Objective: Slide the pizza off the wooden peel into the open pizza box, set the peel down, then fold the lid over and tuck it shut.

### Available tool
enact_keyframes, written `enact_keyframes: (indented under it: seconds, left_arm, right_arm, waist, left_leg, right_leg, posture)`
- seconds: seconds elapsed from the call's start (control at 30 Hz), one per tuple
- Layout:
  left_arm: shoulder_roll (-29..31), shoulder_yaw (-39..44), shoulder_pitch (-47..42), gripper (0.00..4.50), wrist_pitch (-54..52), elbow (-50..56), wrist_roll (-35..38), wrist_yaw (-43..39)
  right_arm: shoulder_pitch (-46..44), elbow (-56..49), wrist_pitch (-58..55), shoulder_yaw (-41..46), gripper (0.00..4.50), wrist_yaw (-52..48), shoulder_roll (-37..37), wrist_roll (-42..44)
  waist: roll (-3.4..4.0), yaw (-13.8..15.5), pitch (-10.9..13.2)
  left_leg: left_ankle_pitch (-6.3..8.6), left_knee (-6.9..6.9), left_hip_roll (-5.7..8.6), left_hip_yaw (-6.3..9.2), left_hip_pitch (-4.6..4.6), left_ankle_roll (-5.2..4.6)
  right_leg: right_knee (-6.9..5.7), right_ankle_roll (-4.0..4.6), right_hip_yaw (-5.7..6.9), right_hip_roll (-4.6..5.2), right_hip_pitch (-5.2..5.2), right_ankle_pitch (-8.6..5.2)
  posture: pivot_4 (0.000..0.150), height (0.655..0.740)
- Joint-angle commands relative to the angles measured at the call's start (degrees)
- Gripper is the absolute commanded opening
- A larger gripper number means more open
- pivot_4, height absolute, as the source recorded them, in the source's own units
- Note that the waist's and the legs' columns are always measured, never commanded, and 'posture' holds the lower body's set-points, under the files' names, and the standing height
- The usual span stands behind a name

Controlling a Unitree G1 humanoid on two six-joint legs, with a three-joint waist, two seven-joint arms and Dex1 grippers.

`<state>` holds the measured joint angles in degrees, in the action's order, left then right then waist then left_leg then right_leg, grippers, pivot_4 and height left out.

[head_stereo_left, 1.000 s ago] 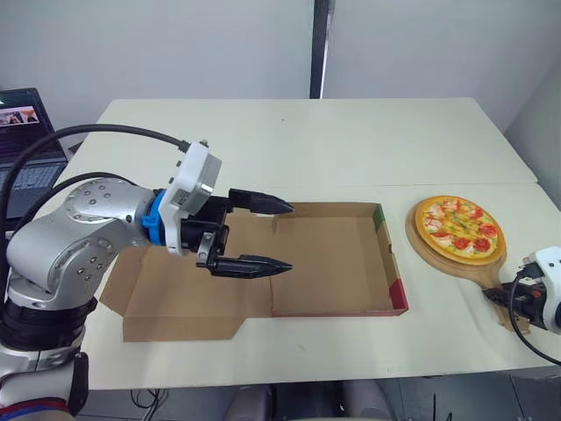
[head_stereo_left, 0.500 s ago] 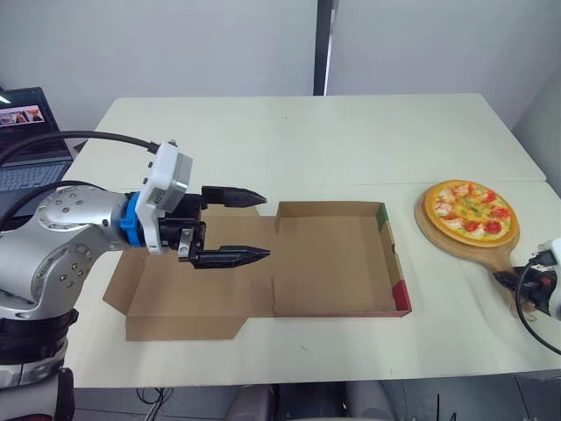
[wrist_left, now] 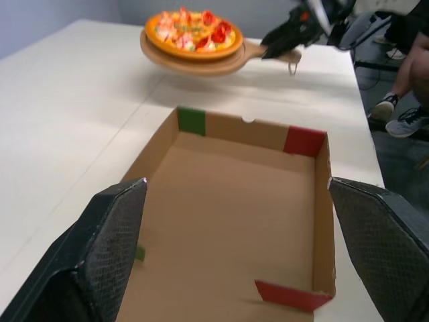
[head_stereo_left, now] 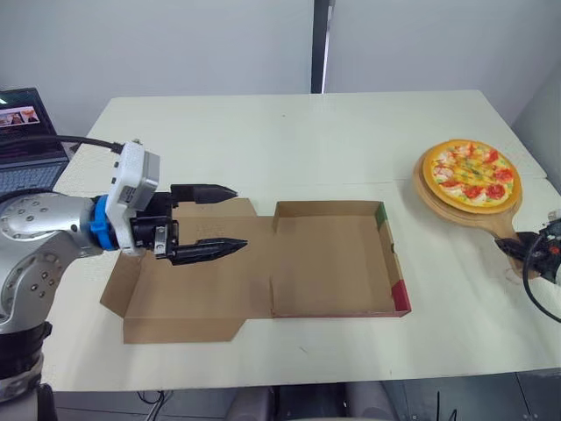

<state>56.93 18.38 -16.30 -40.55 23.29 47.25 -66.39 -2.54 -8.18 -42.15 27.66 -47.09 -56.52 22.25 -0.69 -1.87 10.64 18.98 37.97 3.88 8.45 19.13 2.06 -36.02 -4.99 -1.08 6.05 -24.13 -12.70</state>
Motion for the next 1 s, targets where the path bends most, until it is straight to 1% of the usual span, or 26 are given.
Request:
enact_keyframes:
  seconds: [0.03, 0.13, 0.3, 0.43, 0.53, 0.63, 0.77, 0.83, 1.0]
  left_arm:
    - [2.03, 3.98, 2.06, 4.5, -0.81, 2.68, 1.54, 0.23]
    - [2.56, 5.44, 4.29, 4.5, -1.73, 4.12, 2.4, 0.47]
    - [4.05, 7.74, 7.44, 4.5, -2.5, 5.44, 3.13, 0.26]
    - [5.31, 9.46, 8.46, 4.5, -3.87, 6.69, 4.47, 0.64]
    - [5.71, 10.15, 8.73, 4.5, -4.91, 7.89, 5.76, 1.44]
    - [5.82, 10.1, 8.33, 4.5, -5.91, 8.98, 7.16, 2.5]
    - [5.78, 9.44, 8.13, 4.5, -6.97, 10.44, 8.86, 3.72]
    - [5.6, 8.46, 7.65, 4.5, -7.24, 11.02, 9.55, 4.34]
    - [5.32, 5.62, 5.44, 4.5, -7.52, 11.31, 10.58, 5.42]
  right_arm:
    - [-3.7, -5.97, 0.09, -1.19, 1.55, -3.88, -3.58, 3.15]
    - [-6.6, -7.15, 0.98, -5.59, 1.55, -6.92, -5.86, 3.15]
    - [-14.42, -6.7, 4.33, -14.3, 1.55, -11.62, -7.42, 1.66]
    - [-20.55, -4.08, 10.12, -21.13, 1.55, -15.77, -8.58, -1.92]
    - [-24.05, -1.34, 14.75, -23.97, 1.55, -18.38, -9.58, -4.86]
    - [-26.42, 0.86, 18.57, -25.67, 1.55, -20.38, -10.36, -7.19]
    - [-27.46, 2.88, 23.32, -26.63, 1.55, -21.71, -11.03, -10.09]
    - [-27.77, 3.52, 24.55, -26.49, 1.55, -22.05, -11.01, -10.82]
    - [-28.2, 4.63, 26.34, -25.4, 1.55, -22.25, -11.27, -12.2]
  waist:
    - [0.0, 0.02, 0.01]
    - [-0.01, 0.21, 0.02]
    - [-0.03, 0.22, 0.06]
    - [-0.03, 0.2, 0.07]
    - [-0.04, 0.37, 0.07]
    - [-0.04, 0.42, 0.07]
    - [-0.03, 0.35, 0.07]
    - [-0.04, 0.33, 0.07]
    - [-0.03, 0.3, 0.07]
  left_leg:
    - [0.0, 0.0, -0.02, -0.03, 0.01, -0.01]
    - [0.01, 0.03, -0.05, 0.0, 0.05, -0.01]
    - [0.0, 0.06, -0.06, 0.02, 0.12, 0.0]
    - [0.0, 0.06, -0.12, 0.04, 0.23, 0.01]
    - [0.0, 0.07, -0.24, 0.1, 0.34, 0.02]
    - [0.0, 0.11, -0.23, 0.14, 0.51, 0.03]
    - [-0.01, 0.13, -0.25, 0.06, 0.75, 0.05]
    - [-0.02, 0.12, -0.25, -0.07, 0.85, 0.06]
    - [-0.02, 0.12, -0.38, -0.26, 0.86, 0.07]
  right_leg:
    - [0.01, 0.01, 0.01, -0.01, -0.01, 0.0]
    - [0.03, 0.01, 0.06, -0.03, 0.0, 0.0]
    - [0.04, 0.01, 0.08, -0.03, -0.04, 0.01]
    - [0.06, 0.04, 0.12, -0.07, -0.13, 0.02]
    - [0.06, 0.06, 0.16, -0.07, -0.22, 0.04]
    - [0.08, 0.13, 0.19, -0.06, -0.34, 0.09]
    - [0.01, 0.24, 0.18, -0.08, -0.71, 0.17]
    - [0.0, 0.38, 0.16, -0.16, -0.9, 0.26]
    - [0.0, 0.5, 0.09, -0.28, -0.99, 0.36]
  posture:
    - [0.15, 0.74]
    - [0.15, 0.74]
    - [0.15, 0.74]
    - [0.15, 0.74]
    - [0.15, 0.74]
    - [0.15, 0.74]
    - [0.15, 0.74]
    - [0.15, 0.74]
    - [0.15, 0.74]
